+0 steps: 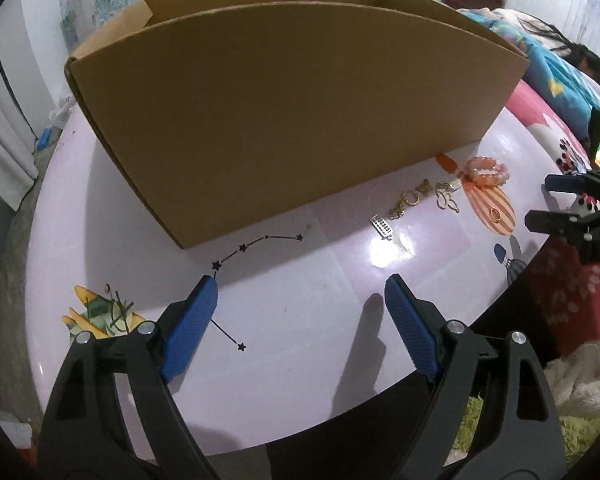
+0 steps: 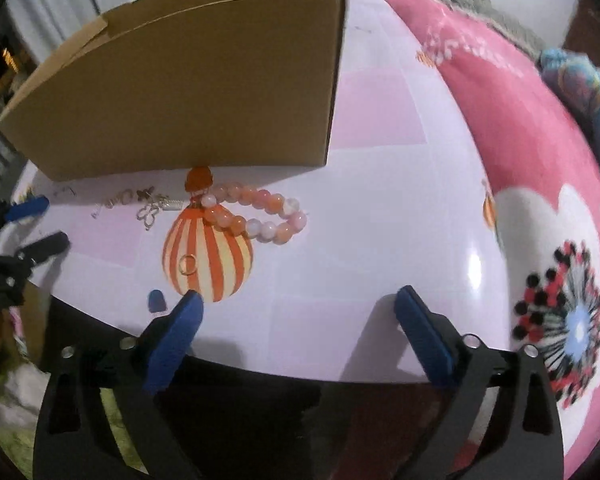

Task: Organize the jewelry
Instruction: 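Withdraw the right tool from the box back over the table, then lower the left tool onto the small silver rectangular charm and close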

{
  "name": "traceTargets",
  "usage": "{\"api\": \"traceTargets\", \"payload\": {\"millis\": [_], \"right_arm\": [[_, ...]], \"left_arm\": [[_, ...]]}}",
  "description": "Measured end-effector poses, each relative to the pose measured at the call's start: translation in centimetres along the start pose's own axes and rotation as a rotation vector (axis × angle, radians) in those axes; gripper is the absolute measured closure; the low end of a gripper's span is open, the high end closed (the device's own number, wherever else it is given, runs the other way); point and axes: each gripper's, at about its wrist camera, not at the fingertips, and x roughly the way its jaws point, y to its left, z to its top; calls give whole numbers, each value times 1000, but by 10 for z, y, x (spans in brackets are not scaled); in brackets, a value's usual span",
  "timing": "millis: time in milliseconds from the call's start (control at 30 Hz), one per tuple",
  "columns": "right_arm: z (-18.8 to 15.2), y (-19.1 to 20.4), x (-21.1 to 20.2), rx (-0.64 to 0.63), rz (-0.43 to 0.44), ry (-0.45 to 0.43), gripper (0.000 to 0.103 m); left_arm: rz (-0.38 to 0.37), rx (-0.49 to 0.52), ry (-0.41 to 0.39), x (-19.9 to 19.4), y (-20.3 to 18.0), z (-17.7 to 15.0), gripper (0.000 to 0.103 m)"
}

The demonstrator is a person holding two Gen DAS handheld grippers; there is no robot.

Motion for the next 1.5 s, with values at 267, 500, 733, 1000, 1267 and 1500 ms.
{"api": "traceTargets", "payload": {"millis": [267, 500, 733, 1000, 1267, 1500], "right_arm": [[-6, 4, 7, -70, -20, 8, 7], [-14, -18, -1, 12, 136, -46, 6], [-17, -30, -8, 56, 235, -101, 6], [-7, -20, -31, 107, 261, -206, 6], [-10, 5, -25, 135, 380, -194, 17], [-5, 16, -19, 128, 372, -180, 34]], "left_arm": [[53, 21, 1, 6, -9, -1, 13], [12, -15, -16, 10, -10, -1, 9], [-37, -65, -65, 2, 6, -7, 8], [-48, -42, -63, 1, 8, -8, 8], [-77, -68, -42, -1, 13, -6, 8], [-93, -1, -149, -23, -3, 0, 8]]}}
